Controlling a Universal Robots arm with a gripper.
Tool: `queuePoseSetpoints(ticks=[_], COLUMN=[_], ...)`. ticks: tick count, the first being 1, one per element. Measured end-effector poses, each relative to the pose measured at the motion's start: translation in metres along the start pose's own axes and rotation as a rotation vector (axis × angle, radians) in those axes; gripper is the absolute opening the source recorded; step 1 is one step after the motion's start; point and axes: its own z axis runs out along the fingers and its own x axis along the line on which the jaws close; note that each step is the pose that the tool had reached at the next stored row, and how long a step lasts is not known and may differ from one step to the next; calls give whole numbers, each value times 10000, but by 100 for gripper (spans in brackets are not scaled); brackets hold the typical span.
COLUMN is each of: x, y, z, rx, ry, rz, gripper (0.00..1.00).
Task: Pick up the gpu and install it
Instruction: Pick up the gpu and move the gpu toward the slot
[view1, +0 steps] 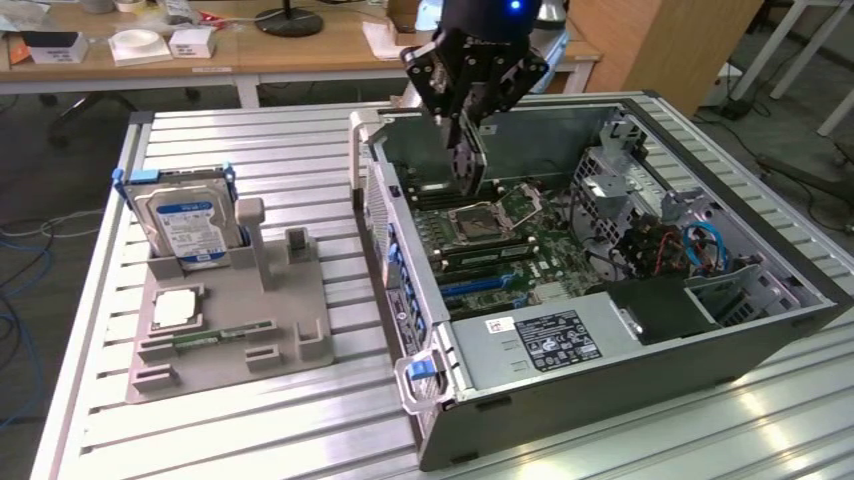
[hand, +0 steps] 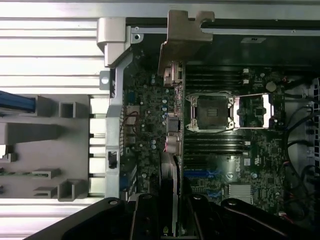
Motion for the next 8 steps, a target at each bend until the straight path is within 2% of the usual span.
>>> queuePoseSetpoints(ticks=[4,7,8], x=[-130,-224,-247], y=[2,4,5], z=[0,-1,-1], rx=[356,646,682], ry=[1,2,1], rz=[14,21,24], gripper=[27,27,27])
